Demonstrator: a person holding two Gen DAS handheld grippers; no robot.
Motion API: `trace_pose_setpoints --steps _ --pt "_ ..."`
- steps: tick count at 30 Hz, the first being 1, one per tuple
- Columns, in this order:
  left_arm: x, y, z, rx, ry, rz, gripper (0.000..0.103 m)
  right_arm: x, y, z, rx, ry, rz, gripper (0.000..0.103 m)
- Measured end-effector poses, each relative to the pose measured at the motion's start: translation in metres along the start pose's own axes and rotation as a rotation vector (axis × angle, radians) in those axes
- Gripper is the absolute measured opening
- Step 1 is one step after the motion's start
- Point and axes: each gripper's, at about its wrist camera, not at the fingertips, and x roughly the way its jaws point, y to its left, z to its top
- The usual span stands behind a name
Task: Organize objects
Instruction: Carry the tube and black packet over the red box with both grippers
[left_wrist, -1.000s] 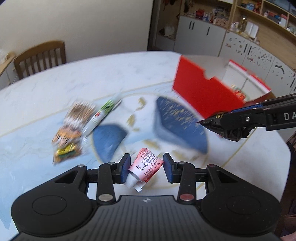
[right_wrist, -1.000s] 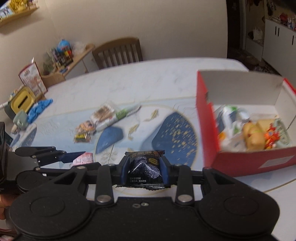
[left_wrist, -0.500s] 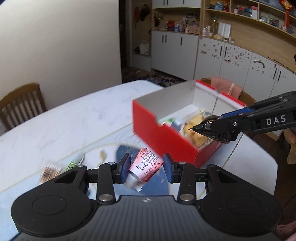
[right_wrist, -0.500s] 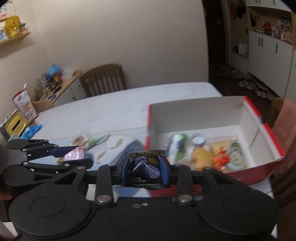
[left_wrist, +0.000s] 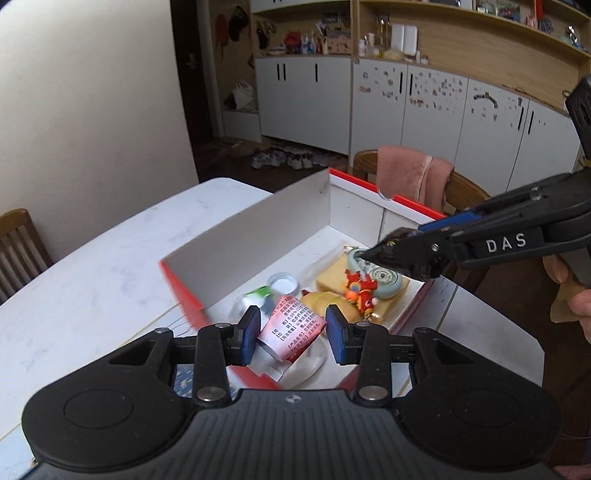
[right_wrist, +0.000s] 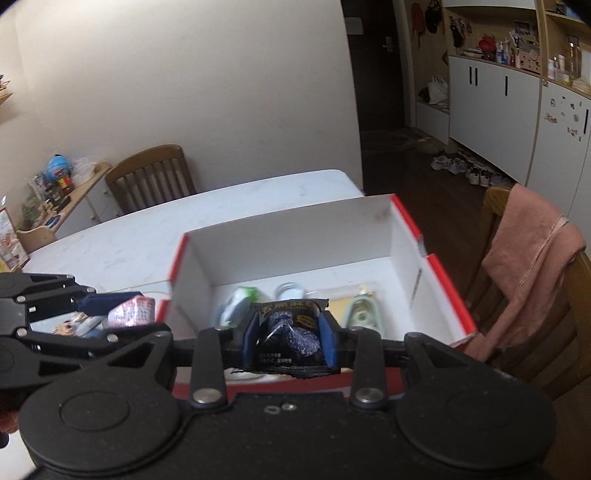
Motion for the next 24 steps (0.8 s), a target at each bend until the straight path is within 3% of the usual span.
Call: trace_pose_setpoints --steps 8,15,24 --pt "0.049 -0.005 0.023 -0.02 0.064 0.004 0.037 0.032 -0.028 0.022 0.02 0.022 -0.017 0.034" --pt "0.084 -0.008 0.037 0.014 0.1 0.055 0.037 0.065 -0.036 0.04 -0.01 0.05 -0.019 0.034" --pt "0.128 0.001 0.044 -0.034 0.202 0.049 0.037 0.11 -0.042 0.051 -0.042 0.142 -0.041 0.034"
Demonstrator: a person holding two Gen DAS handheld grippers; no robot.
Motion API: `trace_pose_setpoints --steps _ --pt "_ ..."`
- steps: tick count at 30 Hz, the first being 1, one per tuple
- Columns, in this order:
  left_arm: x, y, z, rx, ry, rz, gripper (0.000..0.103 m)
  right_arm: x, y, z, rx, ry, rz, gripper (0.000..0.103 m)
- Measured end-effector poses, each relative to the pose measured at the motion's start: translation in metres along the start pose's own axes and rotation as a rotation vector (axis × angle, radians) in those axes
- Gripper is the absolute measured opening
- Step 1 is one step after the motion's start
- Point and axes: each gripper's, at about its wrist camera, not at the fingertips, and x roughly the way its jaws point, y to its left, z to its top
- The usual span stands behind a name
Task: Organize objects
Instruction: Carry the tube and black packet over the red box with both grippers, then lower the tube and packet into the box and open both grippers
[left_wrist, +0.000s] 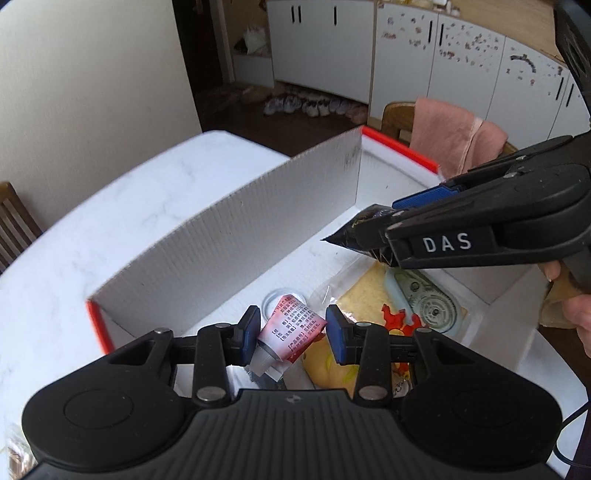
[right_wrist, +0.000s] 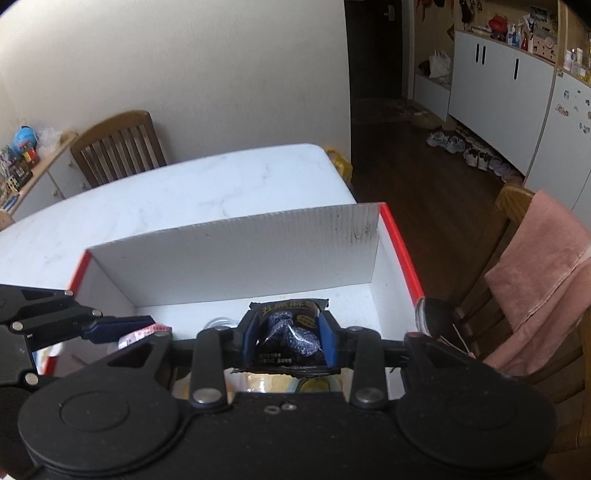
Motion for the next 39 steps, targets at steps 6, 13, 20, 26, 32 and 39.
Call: trace_pose_setpoints --steps 6,13,20,26,32,39 --pt "0.018 0.0 0.001 -0.006 0.063 0.002 0.037 0.02 -0.003 0.004 -0.018 0.058 -0.003 0.034" --pt "0.03 0.004 0.006 -0.023 0.115 -0.019 0.037 0.029 -0.006 0.0 -0.005 0.109 0.012 0.034" --pt "0.038 -0.001 0.01 -0.005 0.144 -0.016 0.037 0.031 -0.005 0.002 -0.014 0.111 0.007 0.034" --pt "0.037 -0.003 0.012 0.006 0.146 -0.01 0.043 0.03 -0.006 0.003 -0.017 0.114 0.012 0.036" --pt "0.029 -0.002 0.012 -0.011 0.114 -0.019 0.056 0.023 -0.008 0.003 -0.003 0.101 0.024 0.037" --pt "0.01 0.004 0.007 -0.039 0.063 -0.026 0.056 0.009 -0.009 0.001 -0.003 0.087 0.042 0.042"
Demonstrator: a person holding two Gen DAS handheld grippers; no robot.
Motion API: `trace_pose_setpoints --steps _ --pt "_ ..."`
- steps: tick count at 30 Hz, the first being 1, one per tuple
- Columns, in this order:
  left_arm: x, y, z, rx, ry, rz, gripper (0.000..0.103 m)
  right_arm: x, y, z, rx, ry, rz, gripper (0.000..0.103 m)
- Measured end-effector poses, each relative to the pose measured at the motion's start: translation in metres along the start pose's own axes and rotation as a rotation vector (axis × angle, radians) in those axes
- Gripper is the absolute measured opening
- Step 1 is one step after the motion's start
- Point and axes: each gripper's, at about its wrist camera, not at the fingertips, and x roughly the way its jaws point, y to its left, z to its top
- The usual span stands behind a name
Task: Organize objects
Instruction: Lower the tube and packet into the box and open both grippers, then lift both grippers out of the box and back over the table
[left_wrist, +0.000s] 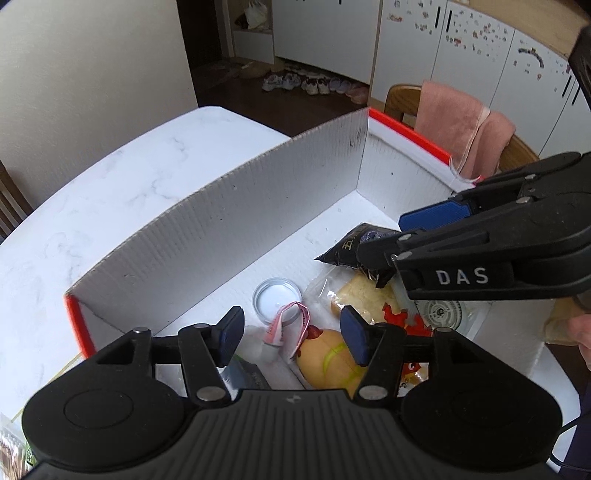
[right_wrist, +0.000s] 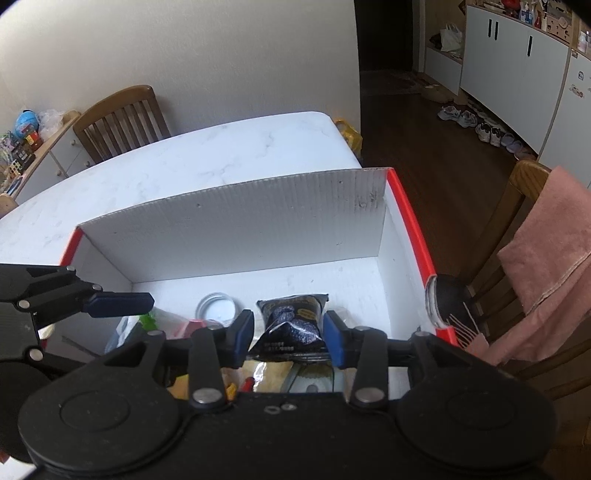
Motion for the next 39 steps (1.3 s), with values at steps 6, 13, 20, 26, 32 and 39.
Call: trace_pose_setpoints --steps 6,13,20,26,32,39 --pt "-0.023 0.007 -0.009 -0.027 -0.055 0.002 0.056 -0.017 0.009 -0.006 -0.02 -0.019 0.026 0.045" --pt "-0.055 0.018 -0.025 -0.046 -0.128 0.004 0.056 -0.04 0.028 -0.015 -0.053 -0.044 0.041 0.047" --pt "-0.09 0.033 -0.045 -0.057 -0.187 -0.026 0.056 -0.062 0.051 -0.025 -0.076 -0.067 0.041 0.048" --pt "-0.122 0.05 -0.066 -0.084 -0.225 -0.071 0.056 -0.077 0.072 -0.035 -0.061 -0.081 0.046 0.05" --pt "-0.146 0.074 -0.091 -0.121 -0.241 -0.098 0.056 -0.088 0.103 -0.045 -0.049 -0.105 0.039 0.06" --pt "-0.171 0.102 -0.127 -0.137 -0.268 -0.069 0.061 -0.094 0.141 -0.06 -0.042 -0.126 0.053 0.063"
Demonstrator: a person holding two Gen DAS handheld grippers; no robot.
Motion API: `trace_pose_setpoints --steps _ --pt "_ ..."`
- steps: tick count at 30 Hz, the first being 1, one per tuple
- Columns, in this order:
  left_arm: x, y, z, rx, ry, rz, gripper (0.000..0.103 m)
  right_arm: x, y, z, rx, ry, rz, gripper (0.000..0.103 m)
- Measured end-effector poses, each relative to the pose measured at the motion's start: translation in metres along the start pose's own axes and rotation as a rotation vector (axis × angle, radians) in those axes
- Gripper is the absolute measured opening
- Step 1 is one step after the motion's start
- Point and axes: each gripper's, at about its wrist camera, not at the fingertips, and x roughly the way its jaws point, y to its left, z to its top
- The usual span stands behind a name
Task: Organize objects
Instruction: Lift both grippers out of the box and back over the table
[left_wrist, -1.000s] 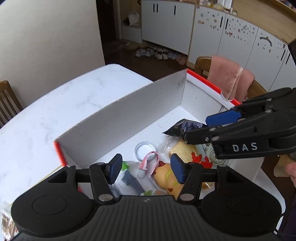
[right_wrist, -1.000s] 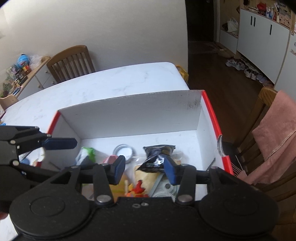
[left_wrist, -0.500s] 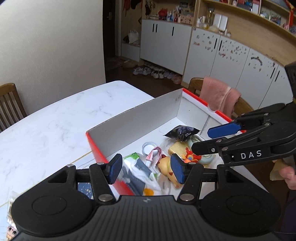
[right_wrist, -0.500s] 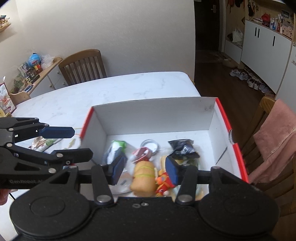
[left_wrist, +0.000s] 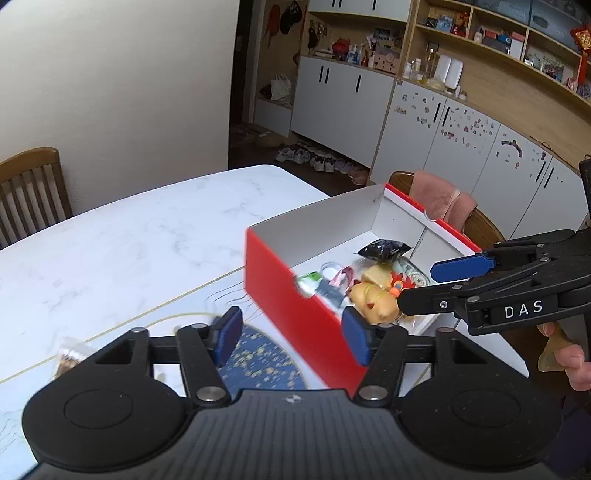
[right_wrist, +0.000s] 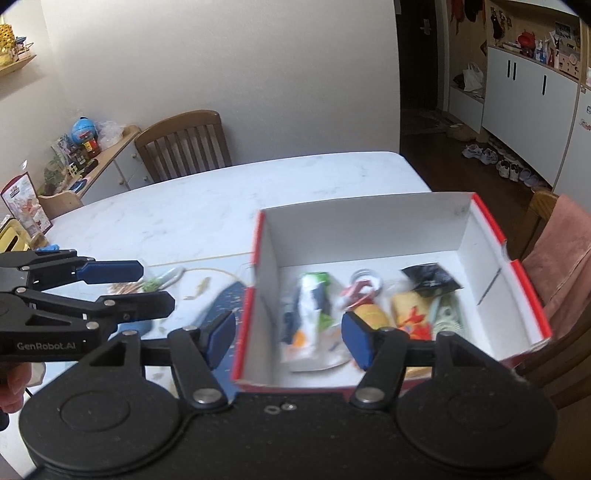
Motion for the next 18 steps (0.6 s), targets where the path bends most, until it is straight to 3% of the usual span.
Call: trace_pose_setpoints --steps 5,7,10,18 --pt "-0.024 0.022 -0.017 0.013 -0.029 0.015 0.063 0.001 0.03 -0.005 -0.005 -0.002 0.002 0.066" --pt "-0.033 0.032 -0.024 0.009 -0.038 0.018 0.068 0.002 0.041 -0.006 -0.006 -0.009 0.008 0.075" --pt "-0.046 0.048 -0.034 -0.003 -0.046 0.027 0.069 0.004 0.058 -0.007 -0.013 -0.017 0.018 0.079" --pt "-0.072 0.091 -0.062 -0.006 -0.066 0.121 0.079 0.019 0.103 -0.006 -0.045 -0.017 0.034 0.091"
